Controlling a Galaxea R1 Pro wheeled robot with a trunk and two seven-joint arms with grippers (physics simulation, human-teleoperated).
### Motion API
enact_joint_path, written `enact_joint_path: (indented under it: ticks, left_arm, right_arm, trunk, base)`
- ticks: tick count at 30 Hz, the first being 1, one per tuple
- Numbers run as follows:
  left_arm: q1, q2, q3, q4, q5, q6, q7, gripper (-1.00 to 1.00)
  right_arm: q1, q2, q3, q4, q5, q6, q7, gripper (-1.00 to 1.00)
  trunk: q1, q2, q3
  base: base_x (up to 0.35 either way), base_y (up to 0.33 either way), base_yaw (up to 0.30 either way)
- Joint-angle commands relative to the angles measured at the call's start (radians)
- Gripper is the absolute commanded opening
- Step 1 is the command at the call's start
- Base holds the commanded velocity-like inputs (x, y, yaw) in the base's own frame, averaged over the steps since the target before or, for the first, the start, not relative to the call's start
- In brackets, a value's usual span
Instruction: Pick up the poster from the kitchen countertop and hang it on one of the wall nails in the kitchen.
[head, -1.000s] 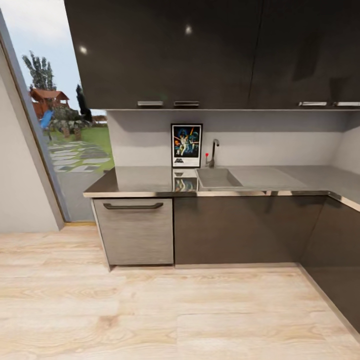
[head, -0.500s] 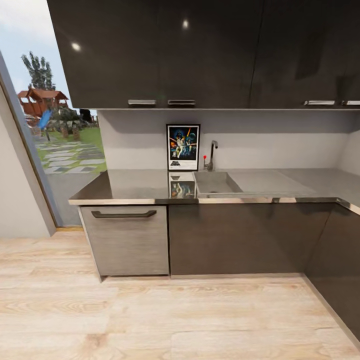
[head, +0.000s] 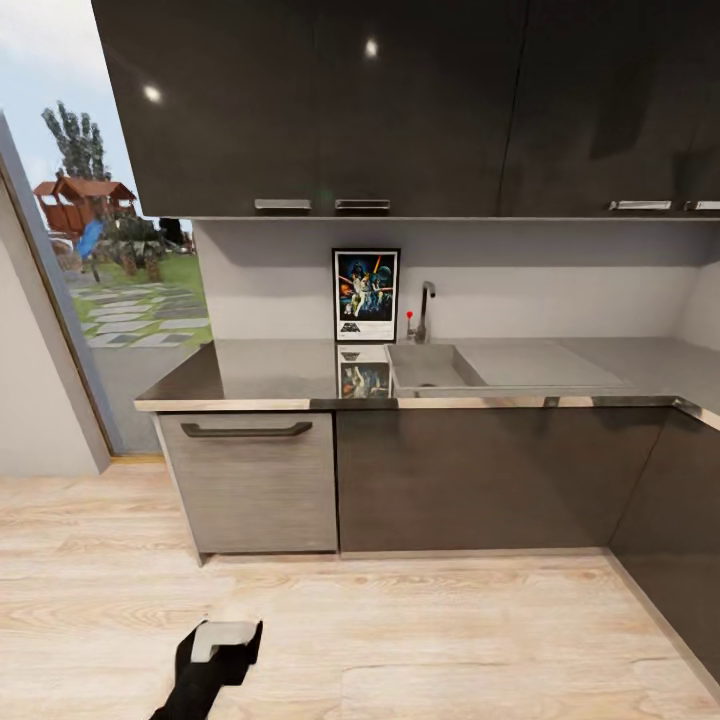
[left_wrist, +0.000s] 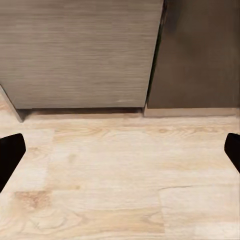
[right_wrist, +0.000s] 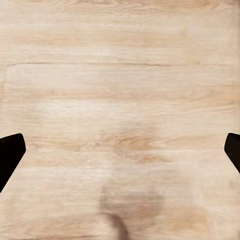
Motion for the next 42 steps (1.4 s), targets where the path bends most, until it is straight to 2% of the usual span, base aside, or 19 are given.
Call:
enact_joint_path:
  ticks: [1,2,4,5,8,10,14,15,18,20,27,28,30,34,35,37,41,42]
  left_arm:
    - [0.0,-0.013,-0.006,-0.058,0.0,0.055,0.0,1.0]
    - [0.0,-0.043,-0.015,-0.143,0.0,0.132,0.0,1.0]
    - [-0.005,-0.071,-0.021,-0.195,-0.001,0.187,-0.001,1.0]
    - [-0.024,-0.095,-0.025,-0.229,-0.001,0.226,-0.001,1.0]
    - [-0.091,-0.117,-0.028,-0.258,-0.001,0.278,-0.002,1.0]
    - [-0.227,-0.13,-0.03,-0.274,0.001,0.397,-0.004,1.0]
    - [-0.37,-0.136,-0.03,-0.276,0.001,0.529,-0.029,1.0]
    - [-0.49,-0.138,-0.03,-0.265,0.001,0.622,-0.086,1.0]
    - [-0.606,-0.139,-0.03,-0.236,-0.001,0.703,-0.165,1.0]
    - [-0.746,-0.139,-0.028,-0.156,-0.002,0.767,-0.281,1.0]
    - [-0.944,-0.132,-0.024,0.039,-0.002,0.8,-0.467,1.0]
    - [-0.967,-0.127,-0.021,0.064,-0.002,0.802,-0.496,1.0]
    - [-1.045,-0.065,-0.014,0.149,-0.002,0.805,-0.683,1.0]
    - [-1.105,0.001,-0.011,0.225,-0.003,0.804,-0.879,1.0]
    - [-1.128,0.028,-0.009,0.262,-0.002,0.8,-0.951,1.0]
    - [-1.149,0.063,-0.007,0.298,0.0,0.779,-1.03,1.0]
    - [-1.163,0.106,0.006,0.332,0.0,0.715,-1.184,1.0]
    - [-1.166,0.12,0.009,0.349,-0.002,0.678,-1.255,1.0]
  right_arm:
    - [0.0,-0.005,0.0,0.0,0.001,-0.007,0.0,1.0]
    - [0.0,-0.012,0.0,0.0,0.001,-0.022,0.0,1.0]
    - [0.0,-0.018,0.0,0.0,0.001,-0.045,0.0,1.0]
    - [0.001,-0.021,0.001,0.001,0.002,-0.072,0.0,1.0]
    - [0.002,-0.024,0.001,0.001,0.003,-0.101,0.0,1.0]
    - [0.002,-0.026,0.001,0.002,0.003,-0.118,0.0,1.0]
    - [0.002,-0.026,0.002,0.002,0.004,-0.126,-0.001,1.0]
    - [0.003,-0.026,0.005,0.002,0.006,-0.128,0.0,1.0]
    - [0.003,-0.026,0.007,0.002,0.006,-0.129,0.0,1.0]
    - [0.003,-0.026,0.009,0.002,0.007,-0.13,0.001,1.0]
    - [0.003,-0.026,0.01,0.002,0.008,-0.13,0.002,1.0]
    - [0.003,-0.026,0.01,0.002,0.008,-0.13,0.002,1.0]
    - [0.003,-0.026,0.01,0.002,0.01,-0.13,0.002,1.0]
    - [0.003,-0.027,0.01,0.001,0.01,-0.131,0.002,1.0]
    - [0.003,-0.027,0.01,0.001,0.01,-0.131,0.002,1.0]
    - [0.003,-0.027,0.01,0.001,0.01,-0.131,0.002,1.0]
    - [0.003,-0.027,0.009,0.0,0.01,-0.131,0.002,1.0]
    - [0.003,-0.027,0.009,0.0,0.01,-0.131,0.002,1.0]
  trunk:
    - [0.0,0.0,-0.001]
    - [0.0,0.0,-0.001]
    - [0.0,0.0,-0.001]
    - [0.0,0.0,-0.001]
    - [0.0,0.0,-0.001]
    - [0.0,0.0,-0.001]
    - [0.0,0.0,-0.001]
    - [0.0,0.0,-0.001]
    - [0.0,0.0,-0.001]
    - [0.0,0.0,-0.001]
    - [0.0,0.0,-0.001]
    - [0.0,0.0,-0.001]
    - [0.0,0.0,-0.001]
    - [0.0,0.0,-0.001]
    - [0.0,0.0,-0.001]
    - [0.0,0.0,-0.001]
    - [0.0,0.0,-0.001]
    - [0.0,0.0,-0.001]
  base:
    - [0.002,-0.001,0.0]
    - [0.002,0.0,0.0]
    - [0.001,0.0,0.0]
    - [0.0,0.0,0.0]
    - [0.0,0.0,0.0]
    - [0.0,0.0,0.0]
    - [0.0,0.0,0.0]
    - [0.0,0.0,0.0]
    - [0.0,0.0,0.0]
    - [0.0,0.0,0.0]
    - [0.0,0.0,0.0]
    - [0.0,0.0,0.0]
    - [0.0,0.0,0.0]
    - [0.0,0.0,0.0]
    - [0.0,0.0,0.0]
    - [0.0,0.0,0.0]
    - [0.0,0.0,0.0]
    - [0.0,0.0,0.0]
